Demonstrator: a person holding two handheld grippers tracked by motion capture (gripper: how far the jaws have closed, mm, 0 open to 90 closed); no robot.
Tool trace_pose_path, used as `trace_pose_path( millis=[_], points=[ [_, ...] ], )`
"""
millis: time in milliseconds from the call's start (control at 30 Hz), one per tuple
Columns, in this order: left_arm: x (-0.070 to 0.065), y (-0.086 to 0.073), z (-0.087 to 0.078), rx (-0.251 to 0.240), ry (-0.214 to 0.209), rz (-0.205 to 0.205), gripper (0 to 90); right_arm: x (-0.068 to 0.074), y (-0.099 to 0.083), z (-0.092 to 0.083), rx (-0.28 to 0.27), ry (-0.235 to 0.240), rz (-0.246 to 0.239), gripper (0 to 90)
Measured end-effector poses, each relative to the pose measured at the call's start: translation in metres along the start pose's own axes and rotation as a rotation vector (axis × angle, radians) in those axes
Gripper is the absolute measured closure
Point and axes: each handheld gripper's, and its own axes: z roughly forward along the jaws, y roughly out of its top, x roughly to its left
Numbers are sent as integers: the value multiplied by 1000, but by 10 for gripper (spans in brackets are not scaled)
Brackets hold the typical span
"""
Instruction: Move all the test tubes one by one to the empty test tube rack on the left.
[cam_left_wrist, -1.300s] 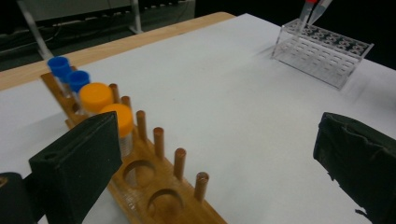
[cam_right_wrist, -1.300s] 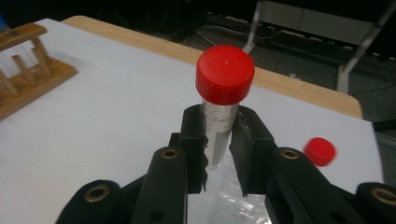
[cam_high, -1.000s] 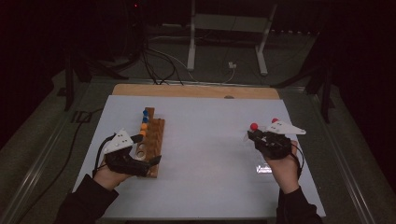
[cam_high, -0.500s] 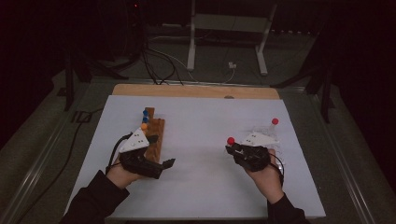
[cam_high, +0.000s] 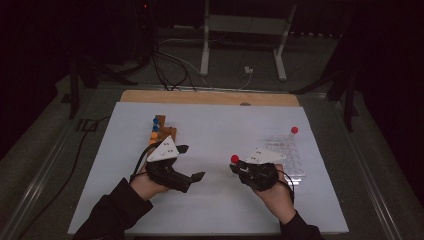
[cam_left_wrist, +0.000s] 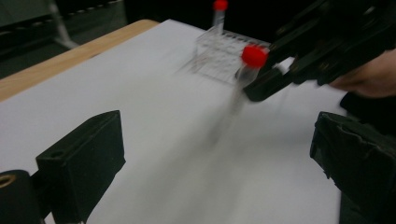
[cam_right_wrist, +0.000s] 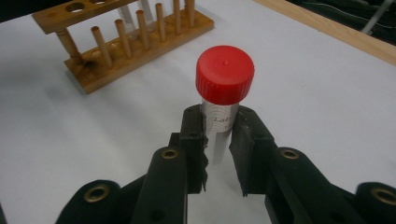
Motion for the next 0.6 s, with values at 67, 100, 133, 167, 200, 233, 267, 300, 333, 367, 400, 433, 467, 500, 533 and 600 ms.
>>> trace_pose_path(
  millis=[67, 100, 133, 167, 200, 233, 267, 300, 333, 367, 400, 433, 467, 500, 533, 600],
  points=[
    [-2, 4, 5, -4, -12, 13, 52, 2, 1, 0, -2, 10, 1, 754],
    [-3, 6, 8, -7, -21, 9, 55, 3, 1, 0, -3, 13, -1, 754],
    [-5, 7, 10, -11, -26, 11, 65, 5, 1, 1, -3, 15, -6, 754],
    [-6, 9, 13, -12, -26, 24, 79, 6, 1, 1, -2, 18, -9, 754],
    [-8, 10, 16, -12, -35, 31, 91, 7, 2, 1, -2, 24, -9, 754],
    [-9, 12, 19, -17, -46, 35, 119, 9, 2, 2, -2, 27, -15, 754],
    [-11, 13, 22, -21, -43, 42, 165, 10, 2, 2, -2, 28, -19, 754],
    [-12, 14, 25, -18, -45, 44, 174, 10, 3, 2, -3, 32, -22, 754],
    [-13, 15, 28, -21, -57, 42, 176, 11, 3, 2, -2, 33, -20, 754],
    [-14, 16, 31, -23, -51, 48, 211, 12, 3, 2, -3, 34, -22, 754],
    [-15, 17, 35, -21, -52, 53, 246, 12, 3, 1, -5, 40, -21, 754],
    [-16, 17, 38, -19, -53, 55, 255, 12, 4, 1, -6, 43, -23, 754],
    [-16, 18, 40, -19, -51, 59, 290, 13, 4, 1, -4, 42, -23, 754],
    [-17, 18, 43, -16, -49, 66, 346, 14, 4, 1, -5, 43, -23, 754],
    [-18, 18, 46, -11, -45, 69, 363, 14, 4, 1, -6, 47, -23, 754],
    [-19, 19, 50, -7, -49, 76, 428, 16, 4, 2, -2, 48, -29, 754]
  ],
)
